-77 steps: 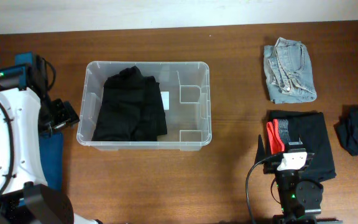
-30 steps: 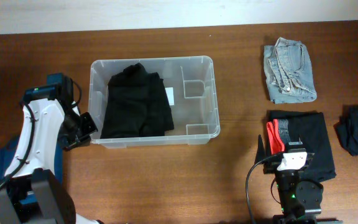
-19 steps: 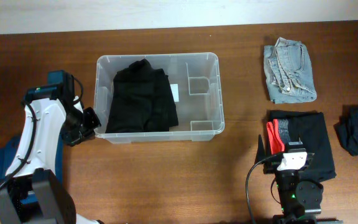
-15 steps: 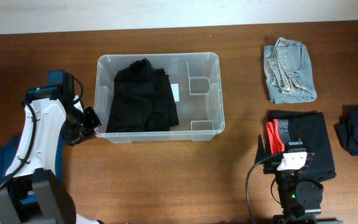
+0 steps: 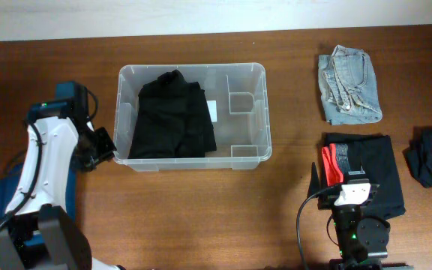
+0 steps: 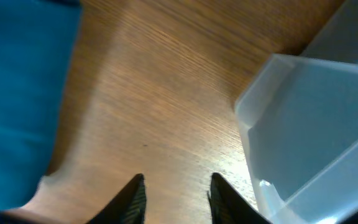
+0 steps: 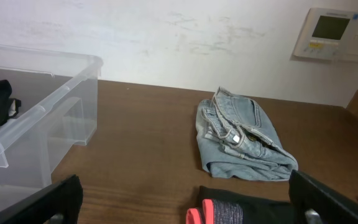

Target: Pack container

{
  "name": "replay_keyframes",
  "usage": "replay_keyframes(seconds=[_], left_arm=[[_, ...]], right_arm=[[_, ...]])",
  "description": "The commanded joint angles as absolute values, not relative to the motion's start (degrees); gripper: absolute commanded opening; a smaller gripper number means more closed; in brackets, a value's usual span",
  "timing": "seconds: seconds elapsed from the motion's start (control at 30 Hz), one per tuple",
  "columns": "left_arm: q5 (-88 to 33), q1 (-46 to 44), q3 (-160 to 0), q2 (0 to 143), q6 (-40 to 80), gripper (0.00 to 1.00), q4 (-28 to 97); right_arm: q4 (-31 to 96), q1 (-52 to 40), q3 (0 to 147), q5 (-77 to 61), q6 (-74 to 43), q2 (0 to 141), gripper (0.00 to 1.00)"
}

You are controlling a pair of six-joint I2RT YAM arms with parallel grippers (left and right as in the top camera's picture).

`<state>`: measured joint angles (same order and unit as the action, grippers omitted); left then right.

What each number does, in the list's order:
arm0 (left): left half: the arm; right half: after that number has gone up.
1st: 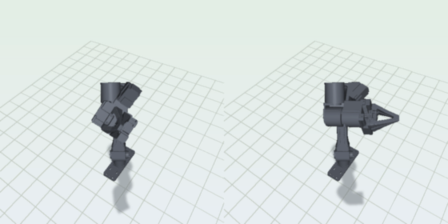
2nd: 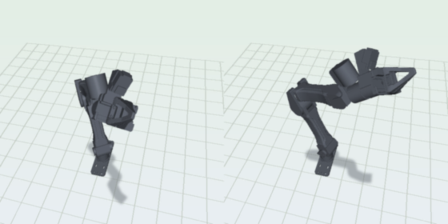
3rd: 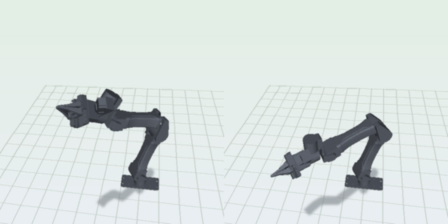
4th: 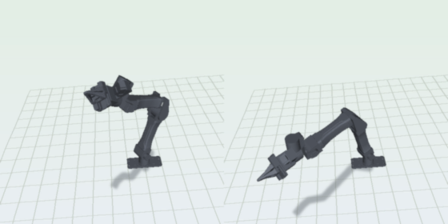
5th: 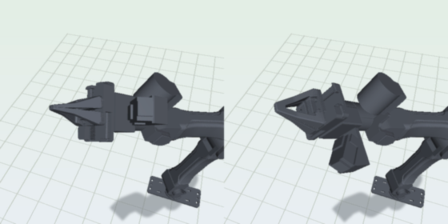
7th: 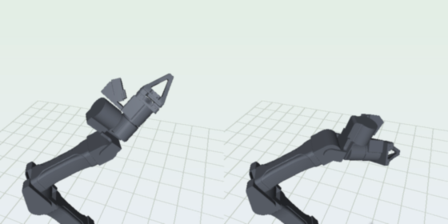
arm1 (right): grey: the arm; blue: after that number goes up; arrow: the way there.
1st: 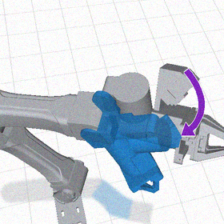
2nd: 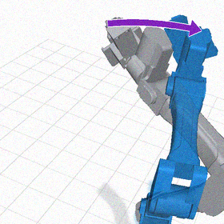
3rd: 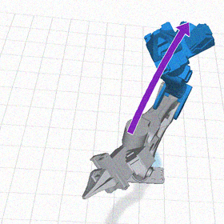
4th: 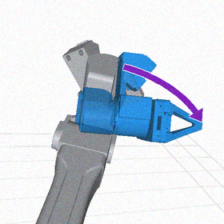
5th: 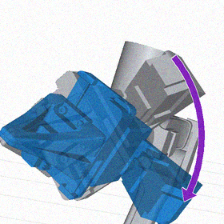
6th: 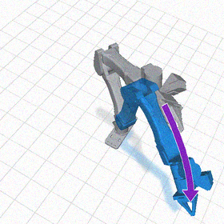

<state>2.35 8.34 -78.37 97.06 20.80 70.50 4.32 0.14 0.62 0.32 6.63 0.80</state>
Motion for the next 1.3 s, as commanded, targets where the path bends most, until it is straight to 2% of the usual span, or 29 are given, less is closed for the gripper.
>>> replay_keyframes(seconds=[0.0, 0.3, 0.33, 0.37, 0.73, 1.07, 1.27], left_arm=[[5.89, 10.17, -83.64, 96.16, 20.93, 0.37, 72.40], [5.89, 18.02, -96.88, 95.00, 20.86, 0.40, 84.42], [5.87, 18.87, -97.43, 94.50, 20.23, 0.54, 85.14], [5.89, 19.86, -97.73, 93.65, 19.57, 1.00, 85.69], [3.66, 27.07, -97.73, 79.59, 19.64, 1.00, 84.97], [4.43, 24.71, -96.07, 62.08, 18.41, 1.00, 87.96], [6.98, 21.82, -90.11, 51.53, 17.02, 1.00, 85.25]], right_arm=[[4.62, 0.49, 0.32, 0.64, 6.85, 0.21, 0.98], [4.64, 0.49, 0.32, 0.64, 6.85, 0.21, 0.99], [4.64, 0.49, 0.32, 0.64, 6.85, 0.21, 0.98], [4.64, 0.49, 0.32, 0.64, 6.85, 0.21, 0.98], [4.64, 0.49, 0.32, 0.64, 6.85, 0.21, 0.98], [4.64, 0.49, 0.32, 0.64, 6.85, 0.21, 0.98], [4.64, 0.49, 0.32, 0.64, 6.85, 0.21, 0.98]])
